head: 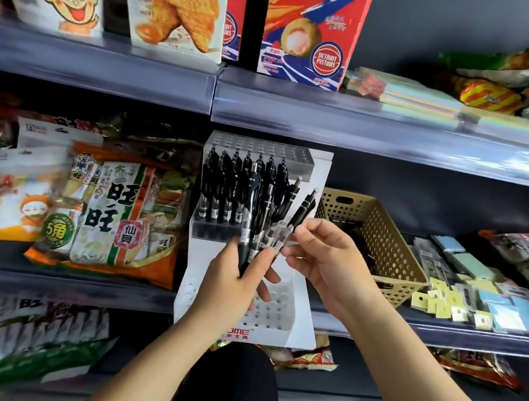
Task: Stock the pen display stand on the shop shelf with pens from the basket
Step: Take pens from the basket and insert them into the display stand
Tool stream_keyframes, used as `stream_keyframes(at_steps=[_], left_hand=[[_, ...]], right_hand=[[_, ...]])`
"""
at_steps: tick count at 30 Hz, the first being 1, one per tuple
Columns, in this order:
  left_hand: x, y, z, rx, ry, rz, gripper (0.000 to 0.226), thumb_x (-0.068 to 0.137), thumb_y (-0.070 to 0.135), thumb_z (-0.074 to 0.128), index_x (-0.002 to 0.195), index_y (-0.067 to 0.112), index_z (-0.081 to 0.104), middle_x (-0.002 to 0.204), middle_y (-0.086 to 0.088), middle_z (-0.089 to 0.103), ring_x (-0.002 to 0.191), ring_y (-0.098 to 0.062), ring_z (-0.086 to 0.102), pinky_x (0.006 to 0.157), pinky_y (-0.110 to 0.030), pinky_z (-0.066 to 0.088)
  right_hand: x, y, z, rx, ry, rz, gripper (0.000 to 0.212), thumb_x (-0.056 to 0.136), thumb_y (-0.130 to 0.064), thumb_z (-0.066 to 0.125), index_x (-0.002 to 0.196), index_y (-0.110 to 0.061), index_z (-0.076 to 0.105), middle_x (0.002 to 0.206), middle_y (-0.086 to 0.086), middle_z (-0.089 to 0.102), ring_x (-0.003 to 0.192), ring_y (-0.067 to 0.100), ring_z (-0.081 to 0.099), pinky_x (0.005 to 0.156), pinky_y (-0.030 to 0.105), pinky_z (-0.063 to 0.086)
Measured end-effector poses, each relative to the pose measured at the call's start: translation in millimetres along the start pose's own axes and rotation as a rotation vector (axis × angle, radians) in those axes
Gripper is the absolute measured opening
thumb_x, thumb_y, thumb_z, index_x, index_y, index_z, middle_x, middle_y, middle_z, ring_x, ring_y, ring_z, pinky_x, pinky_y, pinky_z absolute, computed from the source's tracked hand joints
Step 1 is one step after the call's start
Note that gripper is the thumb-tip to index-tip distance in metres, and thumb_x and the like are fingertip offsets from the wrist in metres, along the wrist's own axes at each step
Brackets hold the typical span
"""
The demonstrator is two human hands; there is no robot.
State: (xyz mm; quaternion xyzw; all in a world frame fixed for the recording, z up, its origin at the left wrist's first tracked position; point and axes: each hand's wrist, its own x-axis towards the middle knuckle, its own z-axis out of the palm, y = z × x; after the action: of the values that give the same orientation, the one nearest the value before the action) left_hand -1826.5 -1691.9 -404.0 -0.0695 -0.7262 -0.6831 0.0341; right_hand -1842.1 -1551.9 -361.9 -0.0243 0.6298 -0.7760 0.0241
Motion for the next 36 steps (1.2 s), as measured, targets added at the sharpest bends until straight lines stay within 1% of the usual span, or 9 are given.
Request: stream_keyframes(at_steps=[3,9,12,18,22,25,27,30,36], left_hand=[[0.9,0.5,-4.0,0.013,0.066,0.002,0.013,0.095,0.029,0.050,0.102,0.018,0.054,0.078,0.009,0.070,0.060,-0.006,0.067,0.040,-0.019,0.045],[9.5,-11.0,-18.9,0.024,0.245,0.013,0.010,0.095,0.031,0.050,0.087,0.027,0.045,0.087,0.006,0.070,0.064,-0.007,0.068,0.043,-0.021,0.048],[13.5,-15.0,-22.1,0.051,0.255,0.019,0.010,0.095,0.029,0.050,0.087,0.027,0.045,0.086,0.008,0.070,0.061,-0.005,0.065,0.042,-0.021,0.047],[16.4,-15.7,-23.5,0.068,0.250,0.025,0.008,0.093,0.025,0.053,0.087,0.021,0.050,0.085,0.007,0.067,0.060,-0.002,0.064,0.041,-0.018,0.047],[15.8,-14.5,-27.5,0.079,0.266,0.007,0.015,0.093,0.028,0.053,0.095,0.013,0.053,0.080,-0.006,0.066,0.048,-0.002,0.058,0.038,-0.012,0.040],[16.0,-14.2,-29.5,0.082,0.276,0.003,0.012,0.093,0.029,0.053,0.091,0.018,0.052,0.077,-0.010,0.066,0.043,-0.004,0.055,0.037,-0.012,0.037],[16.0,-14.0,-29.4,0.081,0.280,-0.002,0.011,0.093,0.030,0.053,0.091,0.019,0.051,0.075,-0.011,0.065,0.042,-0.004,0.054,0.036,-0.011,0.036],[16.2,-13.4,-28.0,0.099,0.280,0.001,0.012,0.093,0.029,0.054,0.091,0.017,0.052,0.075,-0.010,0.065,0.043,-0.005,0.055,0.036,-0.011,0.036],[15.5,-11.8,-24.6,0.108,0.261,-0.003,0.015,0.091,0.029,0.056,0.081,0.019,0.051,0.071,-0.007,0.065,0.043,-0.005,0.056,0.038,-0.011,0.038]], right_hand=[[6.3,-3.8,1.4,-0.022,0.056,-0.048,0.015,0.093,-0.004,0.051,0.079,-0.009,0.056,0.070,0.004,0.063,0.060,0.012,0.063,0.060,0.020,0.054],[36.5,-28.6,-14.2,-0.086,0.429,-0.275,0.012,0.094,-0.006,0.052,0.083,-0.010,0.054,0.081,0.009,0.062,0.064,0.014,0.061,0.065,0.024,0.055],[53.3,-34.9,-13.8,-0.209,0.518,-0.355,0.013,0.094,-0.007,0.053,0.082,-0.012,0.053,0.080,0.007,0.062,0.066,0.014,0.062,0.069,0.026,0.056],[83.2,-26.9,-2.7,-0.550,0.463,-0.398,0.007,0.092,-0.013,0.057,0.085,-0.014,0.054,0.086,0.008,0.067,0.070,0.020,0.065,0.072,0.039,0.057],[93.3,-16.2,-1.9,-0.617,0.423,-0.353,0.005,0.092,-0.012,0.055,0.087,-0.012,0.055,0.085,0.005,0.065,0.071,0.020,0.065,0.076,0.044,0.056],[97.5,-9.9,-2.6,-0.664,0.411,-0.340,0.013,0.089,-0.014,0.057,0.079,-0.020,0.055,0.082,0.001,0.065,0.075,0.024,0.066,0.077,0.047,0.055],[99.7,-6.1,-3.2,-0.750,0.390,-0.333,0.013,0.087,-0.015,0.059,0.077,-0.021,0.057,0.081,0.000,0.066,0.079,0.024,0.066,0.077,0.043,0.055],[100.0,0.2,-5.3,-0.924,0.339,-0.309,0.010,0.087,-0.012,0.056,0.088,-0.009,0.065,0.086,0.004,0.068,0.077,0.018,0.062,0.068,0.024,0.044],[99.3,1.0,-5.8,-0.980,0.329,-0.290,0.017,0.086,-0.007,0.050,0.087,-0.008,0.067,0.078,0.002,0.065,0.075,0.017,0.060,0.065,0.021,0.040]])
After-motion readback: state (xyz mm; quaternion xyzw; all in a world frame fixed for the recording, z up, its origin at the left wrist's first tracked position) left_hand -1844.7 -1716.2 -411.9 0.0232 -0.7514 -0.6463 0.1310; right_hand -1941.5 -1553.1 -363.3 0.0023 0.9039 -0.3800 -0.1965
